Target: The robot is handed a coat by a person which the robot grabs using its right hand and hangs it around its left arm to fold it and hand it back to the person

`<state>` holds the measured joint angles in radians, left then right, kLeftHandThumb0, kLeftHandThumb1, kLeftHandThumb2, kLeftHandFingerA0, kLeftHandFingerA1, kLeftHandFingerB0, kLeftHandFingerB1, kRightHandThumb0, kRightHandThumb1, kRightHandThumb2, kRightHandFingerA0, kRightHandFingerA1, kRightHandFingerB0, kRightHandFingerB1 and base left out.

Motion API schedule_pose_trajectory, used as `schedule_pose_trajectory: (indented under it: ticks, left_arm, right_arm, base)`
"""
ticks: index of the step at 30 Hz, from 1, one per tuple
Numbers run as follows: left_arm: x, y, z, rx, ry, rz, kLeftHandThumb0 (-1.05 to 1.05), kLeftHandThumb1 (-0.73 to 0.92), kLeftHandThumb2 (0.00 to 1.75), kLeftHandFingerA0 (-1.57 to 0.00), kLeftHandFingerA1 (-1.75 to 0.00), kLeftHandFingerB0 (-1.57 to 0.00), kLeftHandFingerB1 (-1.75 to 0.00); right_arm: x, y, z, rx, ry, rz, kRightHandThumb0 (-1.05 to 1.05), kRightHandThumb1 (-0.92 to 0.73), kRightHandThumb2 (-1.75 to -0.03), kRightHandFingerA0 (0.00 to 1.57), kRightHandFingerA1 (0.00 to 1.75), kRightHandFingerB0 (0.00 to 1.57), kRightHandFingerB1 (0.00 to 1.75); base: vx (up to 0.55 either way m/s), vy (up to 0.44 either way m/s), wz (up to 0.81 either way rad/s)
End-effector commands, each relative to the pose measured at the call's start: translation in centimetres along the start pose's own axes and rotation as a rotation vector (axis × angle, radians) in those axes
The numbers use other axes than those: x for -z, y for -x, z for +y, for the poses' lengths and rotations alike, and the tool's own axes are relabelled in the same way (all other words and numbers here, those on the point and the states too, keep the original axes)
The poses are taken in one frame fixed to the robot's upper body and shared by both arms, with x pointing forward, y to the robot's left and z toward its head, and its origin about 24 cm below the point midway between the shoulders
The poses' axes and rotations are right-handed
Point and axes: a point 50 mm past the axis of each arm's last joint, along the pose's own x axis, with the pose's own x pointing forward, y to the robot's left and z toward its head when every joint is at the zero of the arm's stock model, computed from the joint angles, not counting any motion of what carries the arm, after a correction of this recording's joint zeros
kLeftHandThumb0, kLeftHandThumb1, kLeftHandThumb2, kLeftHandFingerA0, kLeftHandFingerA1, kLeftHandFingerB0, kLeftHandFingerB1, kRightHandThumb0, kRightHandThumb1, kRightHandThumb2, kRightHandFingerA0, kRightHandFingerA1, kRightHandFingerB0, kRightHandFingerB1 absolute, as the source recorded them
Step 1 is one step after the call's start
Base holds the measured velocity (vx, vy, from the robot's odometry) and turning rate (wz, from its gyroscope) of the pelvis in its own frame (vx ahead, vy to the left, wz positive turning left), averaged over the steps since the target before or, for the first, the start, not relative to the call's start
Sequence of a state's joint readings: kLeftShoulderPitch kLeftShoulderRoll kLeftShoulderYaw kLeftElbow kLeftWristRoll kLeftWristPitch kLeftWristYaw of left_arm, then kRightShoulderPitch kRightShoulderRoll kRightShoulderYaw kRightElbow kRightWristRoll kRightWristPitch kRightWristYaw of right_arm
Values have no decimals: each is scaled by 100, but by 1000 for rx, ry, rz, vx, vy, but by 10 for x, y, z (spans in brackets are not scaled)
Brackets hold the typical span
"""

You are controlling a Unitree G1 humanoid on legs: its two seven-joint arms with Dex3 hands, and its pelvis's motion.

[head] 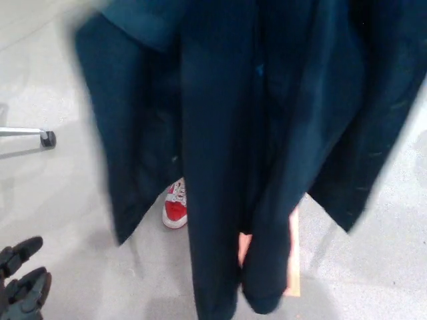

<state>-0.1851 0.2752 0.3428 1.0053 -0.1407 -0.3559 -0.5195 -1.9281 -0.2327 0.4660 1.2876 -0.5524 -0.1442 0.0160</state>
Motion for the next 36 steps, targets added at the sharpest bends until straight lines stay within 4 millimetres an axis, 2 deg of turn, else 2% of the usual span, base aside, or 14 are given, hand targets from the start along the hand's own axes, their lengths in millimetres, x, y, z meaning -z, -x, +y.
schedule_pose_trajectory:
  ticks: [1,6,7,10,11,15,16,18,26,28,29,30,33,36]
  left_arm:
    - [-11,12,-16,188,34,-95,-37,50,108,0,-47,0,-48]
    - [-23,34,-37,398,-37,-132,-75,88,67,-26,-33,-20,-30]
    - [-27,47,-47,517,-72,-156,-76,90,67,-33,-35,-26,-31]
    - [-35,60,-57,639,-130,-163,-79,91,68,-29,-35,-20,-31]
    - [-40,66,-63,686,-146,-164,-78,91,67,-29,-35,-20,-32]
    - [-55,85,-80,821,-183,-196,-76,92,68,-24,-36,-18,-31]
    - [-57,88,-83,838,-183,-201,-76,92,68,-26,-35,-20,-31]
    - [-62,92,-87,875,-191,-214,-74,92,69,-25,-36,-18,-31]
    - [-87,99,-118,1116,-224,-233,-80,92,68,-24,-38,-16,-31]
    - [-91,92,-129,1135,-250,-232,-78,92,69,-24,-38,-15,-31]
    - [-91,90,-134,1147,-265,-238,-36,55,113,0,-47,0,-48]
    - [-92,82,-142,1133,-279,-232,-37,54,112,0,-47,0,-48]
    - [-94,69,-158,1114,-264,-224,-37,52,110,0,-47,0,-48]
    - [-94,57,-173,1082,-265,-241,-37,51,109,0,-47,0,-48]
  right_arm:
    - [-17,-3,-24,129,-6,-50,-37,-85,-64,100,97,86,76]
    - [-18,-3,-25,131,-2,-56,-36,-84,-64,105,87,95,77]
    - [-19,-4,-22,129,-3,-55,-35,-83,-70,94,155,84,128]
    - [-21,-4,-20,126,-7,-66,-30,-81,-65,91,162,73,141]
    - [-22,-4,-18,120,-12,-67,-35,-85,-65,103,102,89,90]
    - [-26,-5,-13,97,-33,-69,-34,-85,-65,109,74,92,71]
    - [-27,-5,-13,95,-37,-73,-31,-80,-65,93,133,78,114]
    - [-28,-5,-11,93,-39,-77,-28,-78,-63,95,152,77,135]
    - [-29,-5,-2,78,-15,-89,-24,-71,-61,86,155,72,126]
    - [-31,-5,2,68,-49,-85,-33,-77,-62,89,134,81,89]
    - [-31,-5,5,62,-64,-88,-33,-79,-63,95,124,84,83]
    - [-35,-6,8,43,-68,-91,-37,-86,-66,96,76,81,58]
    - [-41,-6,14,30,-78,-114,-31,-80,-66,90,141,81,101]
    - [-46,-6,19,22,-78,-122,-32,-82,-64,107,119,87,110]
  base:
    - [0,0,0]
    - [0,0,0]
    - [0,0,0]
    - [0,0,0]
    - [0,0,0]
    - [0,0,0]
    - [0,0,0]
    - [0,0,0]
    - [0,0,0]
    - [0,0,0]
    - [0,0,0]
    - [0,0,0]
    - [0,0,0]
    - [0,0,0]
